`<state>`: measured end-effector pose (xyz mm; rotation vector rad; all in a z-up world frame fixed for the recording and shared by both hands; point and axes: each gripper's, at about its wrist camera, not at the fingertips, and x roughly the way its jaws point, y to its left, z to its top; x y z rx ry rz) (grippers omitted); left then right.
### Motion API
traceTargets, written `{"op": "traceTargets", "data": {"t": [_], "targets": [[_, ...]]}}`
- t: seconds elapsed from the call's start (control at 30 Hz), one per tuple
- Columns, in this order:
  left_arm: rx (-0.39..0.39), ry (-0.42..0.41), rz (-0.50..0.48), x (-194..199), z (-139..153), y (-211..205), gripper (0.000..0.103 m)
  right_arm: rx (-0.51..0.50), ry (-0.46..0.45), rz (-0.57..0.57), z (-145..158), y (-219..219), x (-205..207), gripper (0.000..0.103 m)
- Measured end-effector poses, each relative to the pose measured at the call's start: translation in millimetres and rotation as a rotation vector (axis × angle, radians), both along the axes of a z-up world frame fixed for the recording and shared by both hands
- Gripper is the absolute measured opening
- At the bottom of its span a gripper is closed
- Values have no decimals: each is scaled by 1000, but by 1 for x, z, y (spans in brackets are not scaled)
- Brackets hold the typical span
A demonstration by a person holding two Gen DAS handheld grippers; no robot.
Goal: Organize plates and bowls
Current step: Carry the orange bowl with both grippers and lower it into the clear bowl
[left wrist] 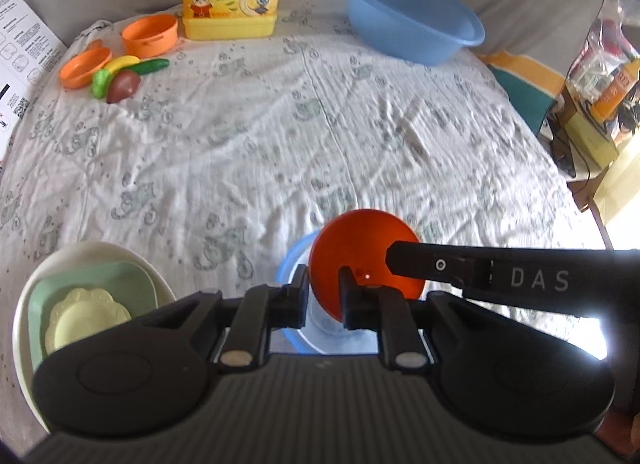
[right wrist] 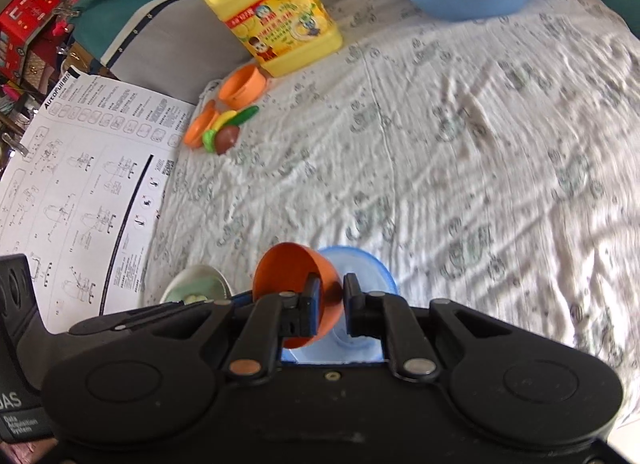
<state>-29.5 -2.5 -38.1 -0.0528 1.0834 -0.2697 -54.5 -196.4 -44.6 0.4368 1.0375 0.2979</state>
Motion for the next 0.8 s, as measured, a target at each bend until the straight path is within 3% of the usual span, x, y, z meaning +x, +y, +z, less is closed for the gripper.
{"op": "traceTargets", "data": {"t": [0.3,0.57,0.63,0.7,0.77,0.8], "targets": [[29,19,-9,1,-10,-4,15,8,26,1,-8,0,0,12],[36,22,-16,3,-13,-4,21,27,41,8,-11,3,4,20],[39,9,-15,1,-10,-4,35,45,36,9,-10,1,4,34],[68,-31,-2,-2,-5,-3,64,49,12,3,-6,-1,3,43],[82,-74,11,-6,2,2,80,65,-9,-4,-2,-6,2,65],[88,-93,20,-8,5,5,90,67,-20,-10,0,-8,2,68]]}}
